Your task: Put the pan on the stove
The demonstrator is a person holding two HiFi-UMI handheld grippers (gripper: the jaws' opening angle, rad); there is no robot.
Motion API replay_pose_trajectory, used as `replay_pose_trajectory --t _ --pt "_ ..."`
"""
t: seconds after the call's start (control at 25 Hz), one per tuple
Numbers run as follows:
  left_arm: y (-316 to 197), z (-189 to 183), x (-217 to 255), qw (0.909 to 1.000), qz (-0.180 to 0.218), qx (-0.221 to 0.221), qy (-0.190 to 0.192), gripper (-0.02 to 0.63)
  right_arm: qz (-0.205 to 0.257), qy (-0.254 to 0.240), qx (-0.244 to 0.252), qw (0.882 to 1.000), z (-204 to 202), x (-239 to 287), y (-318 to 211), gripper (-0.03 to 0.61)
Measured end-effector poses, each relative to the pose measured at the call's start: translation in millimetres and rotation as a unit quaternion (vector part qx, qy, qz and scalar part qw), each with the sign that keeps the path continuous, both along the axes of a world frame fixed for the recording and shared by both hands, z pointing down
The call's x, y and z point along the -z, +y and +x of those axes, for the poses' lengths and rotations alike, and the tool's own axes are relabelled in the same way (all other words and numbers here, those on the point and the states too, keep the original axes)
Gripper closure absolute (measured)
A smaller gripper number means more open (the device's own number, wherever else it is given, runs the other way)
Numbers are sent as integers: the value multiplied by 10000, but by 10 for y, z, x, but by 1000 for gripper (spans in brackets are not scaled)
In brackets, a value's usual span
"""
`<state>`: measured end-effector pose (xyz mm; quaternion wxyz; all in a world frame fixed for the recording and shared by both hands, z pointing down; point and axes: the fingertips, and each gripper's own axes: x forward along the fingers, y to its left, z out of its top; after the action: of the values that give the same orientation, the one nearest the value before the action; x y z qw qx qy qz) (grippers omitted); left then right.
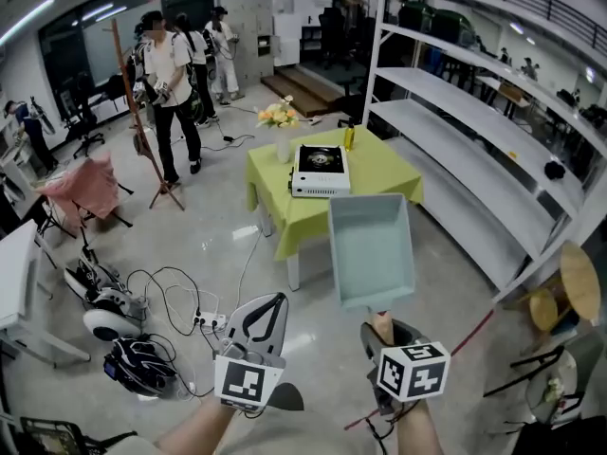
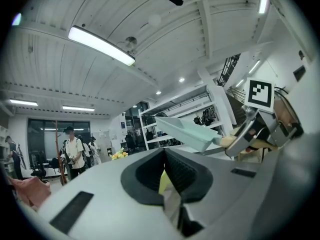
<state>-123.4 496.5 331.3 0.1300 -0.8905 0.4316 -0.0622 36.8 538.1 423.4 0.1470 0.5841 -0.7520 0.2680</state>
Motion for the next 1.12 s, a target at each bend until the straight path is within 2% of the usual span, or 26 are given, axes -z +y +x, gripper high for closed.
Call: replay_pose_trajectory --t 0.12,0.36,0.56,0.84,1.12 --pt "-45 81 -43 10000 31 38 -51 607 2 -41 -2 10000 102 -70 -69 419" --pt "-257 136 -102 9996 226 24 144 607 56 65 6 10000 192 -199 -290 419" --pt "-589 182 -218 9993 375 16 46 607 -15 57 -26 10000 247 -376 -626 419" --pt "-1350 219 -268 9996 296 -8 20 607 -164 91 33 9998 242 -462 -1370 419" --pt "-2388 256 -289 9998 87 -95 -142 607 -398 18 62 9992 181 -474 -2373 419"
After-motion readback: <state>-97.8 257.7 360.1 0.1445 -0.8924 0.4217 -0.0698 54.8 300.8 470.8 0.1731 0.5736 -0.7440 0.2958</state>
